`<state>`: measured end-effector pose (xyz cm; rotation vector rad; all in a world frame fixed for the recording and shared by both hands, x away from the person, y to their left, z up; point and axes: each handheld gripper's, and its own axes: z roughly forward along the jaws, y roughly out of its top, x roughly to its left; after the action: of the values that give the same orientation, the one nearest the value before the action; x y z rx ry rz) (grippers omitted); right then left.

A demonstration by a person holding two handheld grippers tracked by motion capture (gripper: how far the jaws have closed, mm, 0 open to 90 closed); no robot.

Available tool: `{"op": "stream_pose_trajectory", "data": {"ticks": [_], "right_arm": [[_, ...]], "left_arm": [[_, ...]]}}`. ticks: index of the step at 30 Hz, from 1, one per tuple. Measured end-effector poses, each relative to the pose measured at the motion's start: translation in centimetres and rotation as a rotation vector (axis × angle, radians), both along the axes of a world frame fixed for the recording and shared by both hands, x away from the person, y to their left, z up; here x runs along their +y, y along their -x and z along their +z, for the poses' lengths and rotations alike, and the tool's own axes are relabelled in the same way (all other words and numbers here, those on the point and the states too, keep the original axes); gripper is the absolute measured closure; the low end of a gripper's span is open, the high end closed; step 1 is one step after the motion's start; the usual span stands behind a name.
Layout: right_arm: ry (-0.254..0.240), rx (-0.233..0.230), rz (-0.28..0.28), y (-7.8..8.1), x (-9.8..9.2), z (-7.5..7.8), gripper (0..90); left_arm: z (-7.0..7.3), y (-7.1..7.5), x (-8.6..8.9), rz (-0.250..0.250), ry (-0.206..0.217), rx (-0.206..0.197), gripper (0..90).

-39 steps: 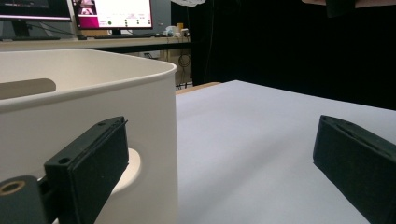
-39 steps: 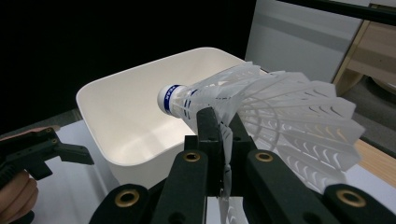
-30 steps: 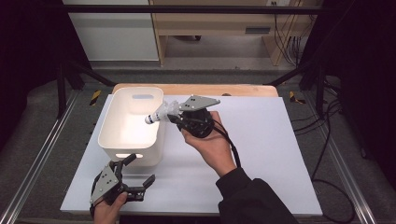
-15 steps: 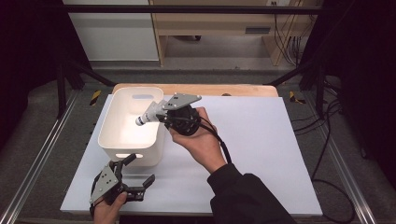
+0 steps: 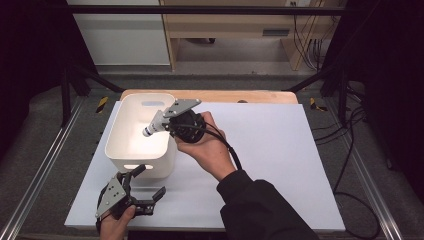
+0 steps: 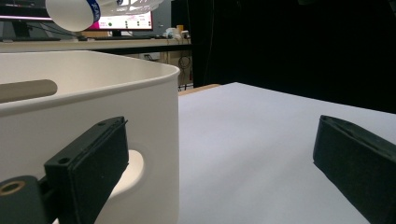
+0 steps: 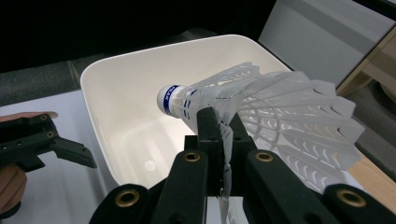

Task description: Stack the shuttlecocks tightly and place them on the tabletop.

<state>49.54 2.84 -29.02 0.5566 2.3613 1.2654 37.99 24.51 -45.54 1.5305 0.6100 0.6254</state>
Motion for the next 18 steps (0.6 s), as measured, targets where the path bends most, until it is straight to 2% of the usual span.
{"op": "stream_pose_trajectory", "data": {"ticks": [18], "right_arm": [[0.095, -0.006, 0.035, 0.1, 1.8, -0.7, 88.5]], "left_arm": [[0.1, 0.0, 0.1, 0.003, 0.004, -0.002, 3.3]]}}
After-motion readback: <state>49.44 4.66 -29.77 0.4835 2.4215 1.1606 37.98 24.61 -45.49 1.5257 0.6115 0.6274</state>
